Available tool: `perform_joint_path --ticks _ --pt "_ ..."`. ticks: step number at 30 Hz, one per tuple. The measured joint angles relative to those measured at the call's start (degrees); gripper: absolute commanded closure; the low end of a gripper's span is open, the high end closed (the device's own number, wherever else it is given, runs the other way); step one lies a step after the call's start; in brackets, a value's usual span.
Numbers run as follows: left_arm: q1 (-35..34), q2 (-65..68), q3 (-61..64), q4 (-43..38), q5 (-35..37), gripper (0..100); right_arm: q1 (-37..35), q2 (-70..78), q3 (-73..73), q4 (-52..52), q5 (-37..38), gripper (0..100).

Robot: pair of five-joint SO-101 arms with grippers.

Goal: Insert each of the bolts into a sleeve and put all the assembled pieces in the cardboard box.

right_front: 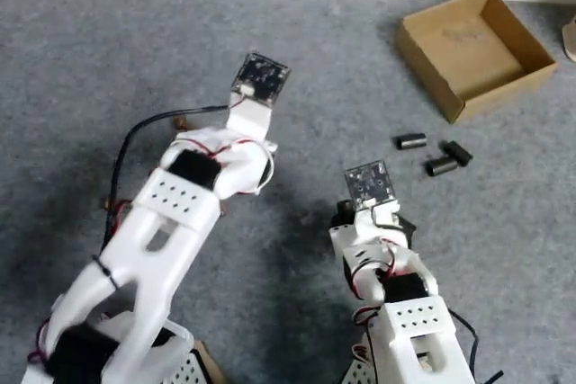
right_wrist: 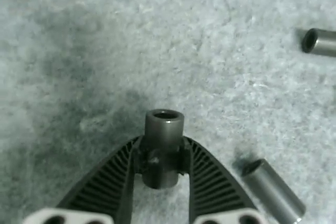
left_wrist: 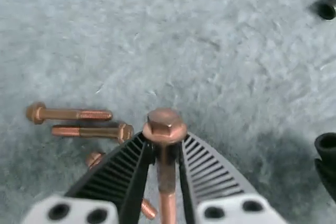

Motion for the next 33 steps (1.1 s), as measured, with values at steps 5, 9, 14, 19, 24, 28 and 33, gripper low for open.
perform_joint_path --ticks 5,9,14,19,24,28,33 --pt "-0.1 -7.5 5.5 -0.4 0.4 99 -1.7 0.0 0.0 0.0 0.0 99.4" --pt "1.7 -13.0 6.9 -0.4 0.4 99 -1.8 0.0 0.0 0.0 0.0 99.4" --pt "4.9 -14.5 7.6 -1.1 4.3 99 -1.8 0.0 0.0 -2.0 0.0 99.4" --pt "4.6 -13.5 10.9 -6.7 4.8 99 -4.1 0.0 0.0 -10.3 0.0 99.4" --pt "4.8 -11.3 13.0 -13.6 4.9 99 -9.4 0.0 0.0 -16.9 -1.7 99.4" --pt "4.7 -10.1 13.0 -16.0 4.9 99 -10.2 0.0 0.4 -20.0 -3.7 99.4" --pt "3.7 -9.0 13.1 -17.8 4.9 99 -10.5 -0.2 2.3 -23.4 -3.0 99.4"
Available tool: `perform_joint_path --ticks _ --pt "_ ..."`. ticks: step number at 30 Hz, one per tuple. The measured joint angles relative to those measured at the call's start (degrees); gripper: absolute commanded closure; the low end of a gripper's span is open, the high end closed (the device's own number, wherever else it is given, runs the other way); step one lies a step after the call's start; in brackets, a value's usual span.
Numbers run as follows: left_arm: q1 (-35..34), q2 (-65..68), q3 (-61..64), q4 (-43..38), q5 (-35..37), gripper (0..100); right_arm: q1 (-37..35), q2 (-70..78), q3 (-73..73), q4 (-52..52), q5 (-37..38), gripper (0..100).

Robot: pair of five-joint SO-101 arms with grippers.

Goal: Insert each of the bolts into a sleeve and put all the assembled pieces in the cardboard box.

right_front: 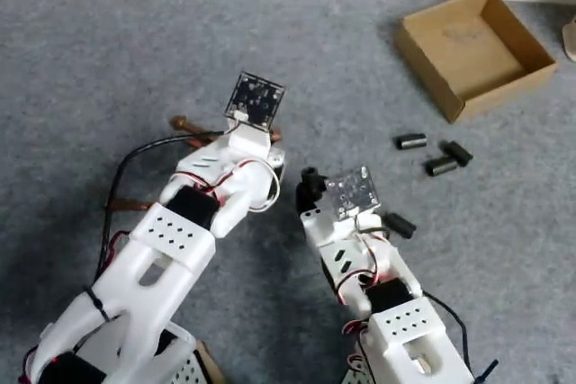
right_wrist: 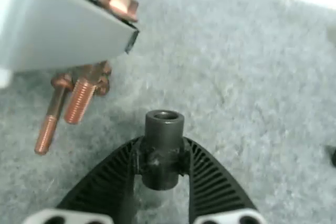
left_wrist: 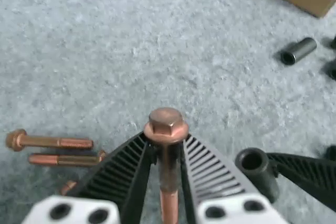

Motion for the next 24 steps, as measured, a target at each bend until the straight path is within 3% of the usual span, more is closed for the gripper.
perform_joint_path --ticks 7,15,21,24 --pt "0.3 0.6 0.0 -8.3 0.4 99 -1.0 -0.2 3.1 -1.8 2.6 99.4" --pt "0.1 0.8 0.0 -9.8 1.6 99 -2.6 -0.2 3.1 -1.8 3.0 99.4" --pt "0.2 0.8 0.0 -9.8 20.9 99 -2.6 -0.2 3.1 -1.8 3.0 99.4" --pt "-0.1 0.8 0.0 -9.8 25.5 99 -2.6 -0.2 3.1 -1.8 3.0 99.4"
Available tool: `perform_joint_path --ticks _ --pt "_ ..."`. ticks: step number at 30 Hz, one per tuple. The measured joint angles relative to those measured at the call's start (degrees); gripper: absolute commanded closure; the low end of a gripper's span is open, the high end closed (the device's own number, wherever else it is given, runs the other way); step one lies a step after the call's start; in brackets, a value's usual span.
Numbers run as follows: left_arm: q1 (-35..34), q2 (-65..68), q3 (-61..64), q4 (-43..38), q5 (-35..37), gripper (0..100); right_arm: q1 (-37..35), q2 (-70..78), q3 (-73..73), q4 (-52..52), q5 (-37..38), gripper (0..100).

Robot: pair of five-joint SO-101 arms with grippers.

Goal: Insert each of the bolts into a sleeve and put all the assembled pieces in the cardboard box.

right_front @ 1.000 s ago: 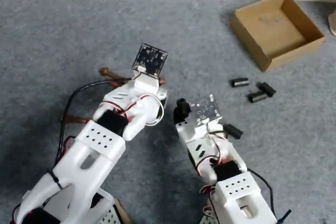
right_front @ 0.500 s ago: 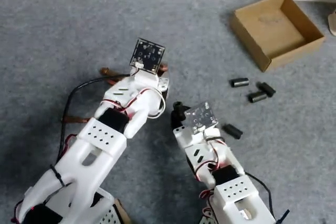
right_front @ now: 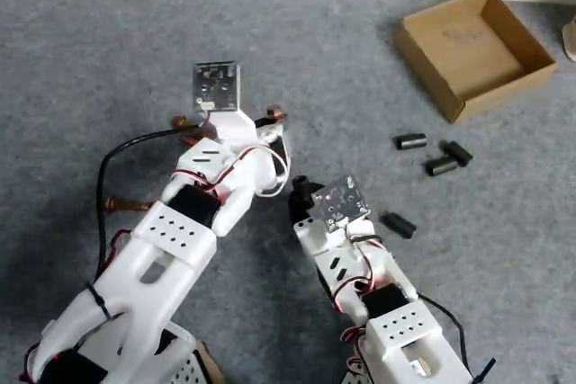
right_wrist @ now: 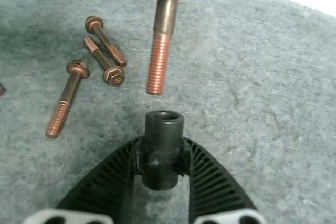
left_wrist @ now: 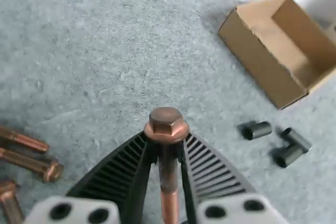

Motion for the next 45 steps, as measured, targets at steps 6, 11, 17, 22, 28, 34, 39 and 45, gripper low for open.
perform_joint_path --ticks 6,11,17,22,28,34,39,45 --pt "-0.1 0.0 0.0 0.0 6.1 99 0.0 0.0 0.0 0.0 0.0 99.4" --pt "0.0 0.0 0.7 0.0 8.4 99 0.0 0.0 0.0 0.0 0.0 99.4" --pt "1.4 0.0 0.9 0.2 8.7 99 0.0 0.1 0.0 0.0 0.0 99.4" --pt "1.2 0.0 0.9 0.3 8.9 99 0.0 0.1 0.0 0.0 0.0 99.4" --pt "6.1 0.1 0.9 3.1 1.1 99 1.9 0.0 0.0 0.0 0.1 99.4" --pt "7.4 0.0 0.8 3.3 -3.3 99 3.8 0.0 0.0 0.0 0.1 99.4" --pt "8.4 0.0 2.2 2.7 -4.1 99 5.7 0.1 0.0 0.1 -0.4 99.4" --pt "9.8 0.0 6.1 2.6 -2.4 99 6.9 0.1 0.0 0.0 -2.1 99.4"
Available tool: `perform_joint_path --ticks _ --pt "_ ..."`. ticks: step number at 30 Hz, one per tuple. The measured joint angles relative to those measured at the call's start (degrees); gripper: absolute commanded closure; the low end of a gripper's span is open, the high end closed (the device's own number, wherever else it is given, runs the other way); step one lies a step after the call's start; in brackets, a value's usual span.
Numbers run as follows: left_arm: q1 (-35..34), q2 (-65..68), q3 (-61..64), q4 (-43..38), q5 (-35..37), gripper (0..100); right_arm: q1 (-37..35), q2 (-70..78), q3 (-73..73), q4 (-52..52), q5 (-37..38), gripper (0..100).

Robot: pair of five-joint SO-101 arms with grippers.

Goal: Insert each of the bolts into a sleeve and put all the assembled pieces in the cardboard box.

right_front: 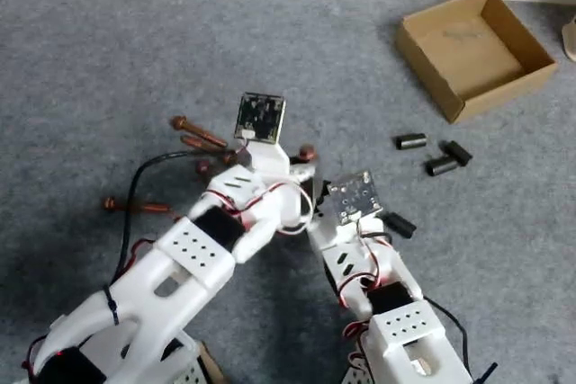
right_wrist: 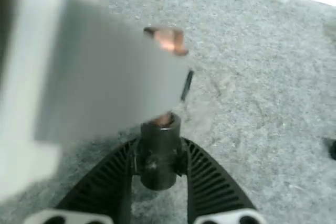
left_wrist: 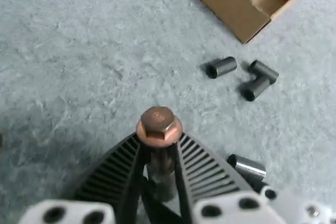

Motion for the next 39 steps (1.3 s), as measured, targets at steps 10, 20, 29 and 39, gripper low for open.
perform_joint_path --ticks 10,20,29,39 --pt "1.1 -0.6 4.4 -0.4 -4.0 87 0.1 0.1 0.1 0.1 0.0 99.4" --pt "2.6 -0.9 4.8 0.7 -3.0 87 1.3 0.2 0.1 0.2 0.0 99.4" --pt "2.7 -0.9 3.3 4.2 -4.6 84 1.3 0.2 0.1 0.2 0.0 99.4" --pt "2.5 -0.3 -5.4 23.6 -3.1 60 1.8 0.2 0.0 0.2 0.0 99.4"
